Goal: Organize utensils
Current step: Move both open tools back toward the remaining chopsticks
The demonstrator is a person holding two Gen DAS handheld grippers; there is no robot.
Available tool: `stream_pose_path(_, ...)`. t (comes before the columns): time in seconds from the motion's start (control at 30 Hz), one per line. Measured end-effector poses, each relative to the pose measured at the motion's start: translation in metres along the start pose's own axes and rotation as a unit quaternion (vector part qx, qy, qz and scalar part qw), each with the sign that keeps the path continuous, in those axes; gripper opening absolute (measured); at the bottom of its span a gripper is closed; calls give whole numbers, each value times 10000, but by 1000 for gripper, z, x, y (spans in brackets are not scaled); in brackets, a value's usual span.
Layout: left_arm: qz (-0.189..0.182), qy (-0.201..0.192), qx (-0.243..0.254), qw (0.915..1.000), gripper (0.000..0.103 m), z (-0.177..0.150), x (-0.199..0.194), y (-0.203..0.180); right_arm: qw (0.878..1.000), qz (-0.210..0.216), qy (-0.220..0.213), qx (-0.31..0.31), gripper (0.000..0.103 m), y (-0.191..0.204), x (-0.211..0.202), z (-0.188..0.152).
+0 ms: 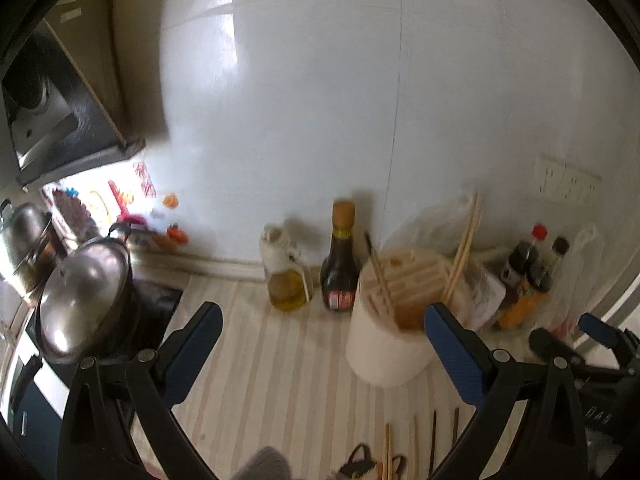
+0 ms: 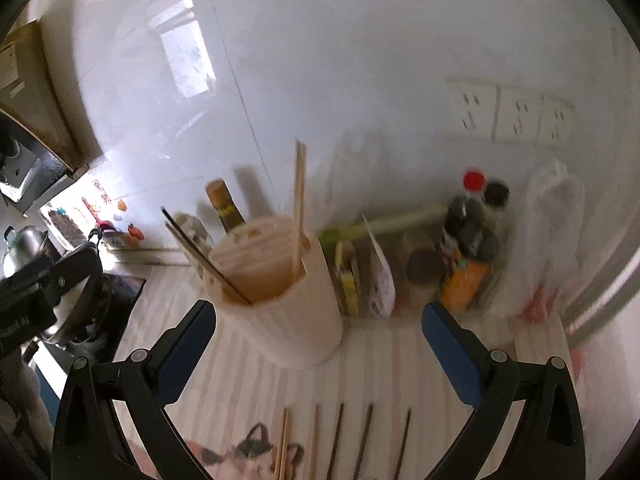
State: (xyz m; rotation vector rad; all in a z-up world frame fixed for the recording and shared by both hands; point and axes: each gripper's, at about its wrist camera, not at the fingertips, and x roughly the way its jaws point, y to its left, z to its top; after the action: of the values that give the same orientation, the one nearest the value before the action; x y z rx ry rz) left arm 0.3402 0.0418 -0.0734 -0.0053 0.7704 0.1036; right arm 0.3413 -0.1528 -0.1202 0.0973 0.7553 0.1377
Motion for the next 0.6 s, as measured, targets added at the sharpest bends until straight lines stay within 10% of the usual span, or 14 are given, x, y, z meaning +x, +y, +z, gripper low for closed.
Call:
stream_pose_path(0.3,220,1129,301,9929,103,-97,61,-31,9902,-698,1092,525,103,-65,31,-76)
stream_pose_path(0.43,286,1651,381,9851,100,-136,95,-42,9788,-868,1722,692,81,-94,59,-111)
stream_pose_path(0.6,57,2602,427,9646,69,-179,139,-54,9609,-842,2477,910,72,-121,97,-151)
